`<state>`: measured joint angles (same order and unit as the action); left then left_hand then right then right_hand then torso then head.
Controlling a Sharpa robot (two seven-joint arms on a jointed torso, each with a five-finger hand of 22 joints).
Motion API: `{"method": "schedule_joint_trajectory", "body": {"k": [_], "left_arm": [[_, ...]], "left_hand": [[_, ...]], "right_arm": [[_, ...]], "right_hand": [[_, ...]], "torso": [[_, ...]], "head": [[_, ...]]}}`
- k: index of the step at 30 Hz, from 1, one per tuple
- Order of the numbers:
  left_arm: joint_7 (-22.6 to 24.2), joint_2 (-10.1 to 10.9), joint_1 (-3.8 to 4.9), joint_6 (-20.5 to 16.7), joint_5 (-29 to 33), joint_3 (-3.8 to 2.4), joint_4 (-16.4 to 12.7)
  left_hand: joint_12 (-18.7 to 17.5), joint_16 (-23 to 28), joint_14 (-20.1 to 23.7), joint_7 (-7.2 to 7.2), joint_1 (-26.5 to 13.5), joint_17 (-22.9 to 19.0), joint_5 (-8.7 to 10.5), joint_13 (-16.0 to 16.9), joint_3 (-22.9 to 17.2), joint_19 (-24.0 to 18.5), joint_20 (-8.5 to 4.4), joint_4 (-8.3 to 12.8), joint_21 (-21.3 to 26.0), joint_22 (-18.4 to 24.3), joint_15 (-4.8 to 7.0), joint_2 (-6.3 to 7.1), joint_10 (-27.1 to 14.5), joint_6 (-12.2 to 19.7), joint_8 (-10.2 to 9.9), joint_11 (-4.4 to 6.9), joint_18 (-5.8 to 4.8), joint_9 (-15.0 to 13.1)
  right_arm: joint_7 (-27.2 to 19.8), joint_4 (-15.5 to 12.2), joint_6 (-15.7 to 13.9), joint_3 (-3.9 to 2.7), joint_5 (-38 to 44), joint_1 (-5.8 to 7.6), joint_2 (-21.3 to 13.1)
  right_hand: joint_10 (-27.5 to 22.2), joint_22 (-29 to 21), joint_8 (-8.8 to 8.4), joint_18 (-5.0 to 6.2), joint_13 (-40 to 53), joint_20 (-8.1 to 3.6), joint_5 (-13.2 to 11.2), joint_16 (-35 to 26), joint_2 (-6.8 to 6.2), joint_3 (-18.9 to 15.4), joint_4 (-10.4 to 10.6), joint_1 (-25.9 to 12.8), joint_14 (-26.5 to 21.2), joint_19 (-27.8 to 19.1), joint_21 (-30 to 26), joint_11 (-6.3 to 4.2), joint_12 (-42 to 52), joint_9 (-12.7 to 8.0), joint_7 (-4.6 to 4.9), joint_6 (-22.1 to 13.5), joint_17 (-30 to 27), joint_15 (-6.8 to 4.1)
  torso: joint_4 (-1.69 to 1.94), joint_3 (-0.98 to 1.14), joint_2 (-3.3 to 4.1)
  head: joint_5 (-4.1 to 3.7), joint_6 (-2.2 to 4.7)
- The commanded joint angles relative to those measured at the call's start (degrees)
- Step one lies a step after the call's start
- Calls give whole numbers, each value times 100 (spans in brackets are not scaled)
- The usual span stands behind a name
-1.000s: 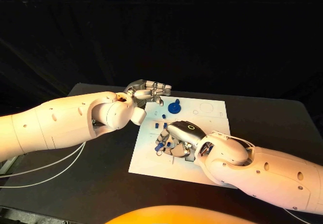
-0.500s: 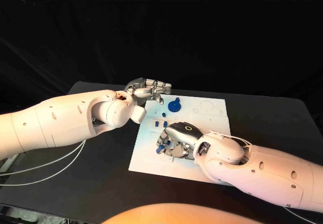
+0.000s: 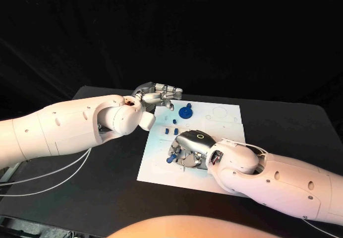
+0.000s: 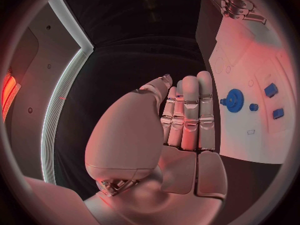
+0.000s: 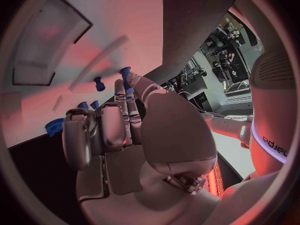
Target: Assemble the parts on the task board
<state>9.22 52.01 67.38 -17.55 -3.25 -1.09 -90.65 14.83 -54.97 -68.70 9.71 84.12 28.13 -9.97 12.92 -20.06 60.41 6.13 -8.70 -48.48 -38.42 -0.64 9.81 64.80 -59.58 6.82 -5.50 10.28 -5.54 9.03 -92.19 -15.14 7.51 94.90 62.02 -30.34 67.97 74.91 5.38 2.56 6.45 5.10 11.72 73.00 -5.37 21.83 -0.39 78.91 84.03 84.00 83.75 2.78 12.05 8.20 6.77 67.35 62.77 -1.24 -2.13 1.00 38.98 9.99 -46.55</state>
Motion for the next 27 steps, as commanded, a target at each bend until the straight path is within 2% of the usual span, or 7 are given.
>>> {"method": "schedule_joint_trajectory", "body": {"k": [1,4,7,11,22,27], "left_arm": [[15,-3,5,95,28,-3,-18],[14,-2,5,96,28,-3,-20],[12,-2,5,97,28,-3,-21],[5,-1,5,103,28,-3,-22],[-2,9,6,104,28,-3,-25],[-5,16,6,103,28,-3,-25]], "left_hand": [[3,22,-8,13,14,-6,3,7,30,25,8,5,30,8,-37,-18,-42,41,-10,7,29,6],[3,22,-8,13,14,-6,3,7,30,25,8,5,30,8,-37,-18,-42,41,-10,7,29,6],[3,22,-8,13,14,-6,3,7,30,25,8,5,30,8,-37,-18,-42,41,-10,7,29,6],[3,22,-8,13,14,-6,3,7,30,25,8,5,30,8,-37,-18,-42,41,-10,7,29,6],[3,22,-8,13,14,-6,3,7,30,25,8,5,30,8,-37,-18,-42,41,-10,7,29,6],[3,22,-8,13,14,-6,3,7,30,25,8,5,30,8,-37,-18,-42,41,-10,7,29,6]], "right_arm": [[87,32,241,15,142,-18,22],[81,47,206,17,160,-26,60],[39,78,131,22,130,-38,107],[-37,115,27,27,64,-57,156],[-1,116,-83,31,38,-76,160],[35,79,-284,32,45,-82,101]], "right_hand": [[11,1214,19,-96,3,-39,29,-15,32,31,13,-43,146,269,-44,38,-30,-9,-4,35,-29,-11],[-43,1195,-28,-85,-10,-30,18,-41,1,29,31,-91,130,245,-92,60,-83,-18,20,-32,-69,5],[-212,1146,-170,-59,-53,9,10,-112,-87,12,83,-200,96,182,-216,137,-206,-71,105,-270,-177,66],[-368,1080,-198,-22,-92,67,-18,-217,-211,-44,136,-312,50,101,-381,212,-309,-139,172,-552,-333,129],[-447,1043,-196,2,-105,98,-12,-248,-292,-114,171,-368,39,56,-480,222,-344,-209,159,-791,-385,141],[-587,983,-191,34,-111,106,26,-306,-354,-232,192,-402,13,-14,-632,223,-352,-288,140,-1065,-478,145]], "torso": [[2,1,2],[3,-1,0],[8,-2,0],[6,-4,-2],[5,-4,-6],[1,-3,-7]], "head": [[3,-11],[2,-12],[9,-12],[7,-25],[7,-23],[1,-20]]}}
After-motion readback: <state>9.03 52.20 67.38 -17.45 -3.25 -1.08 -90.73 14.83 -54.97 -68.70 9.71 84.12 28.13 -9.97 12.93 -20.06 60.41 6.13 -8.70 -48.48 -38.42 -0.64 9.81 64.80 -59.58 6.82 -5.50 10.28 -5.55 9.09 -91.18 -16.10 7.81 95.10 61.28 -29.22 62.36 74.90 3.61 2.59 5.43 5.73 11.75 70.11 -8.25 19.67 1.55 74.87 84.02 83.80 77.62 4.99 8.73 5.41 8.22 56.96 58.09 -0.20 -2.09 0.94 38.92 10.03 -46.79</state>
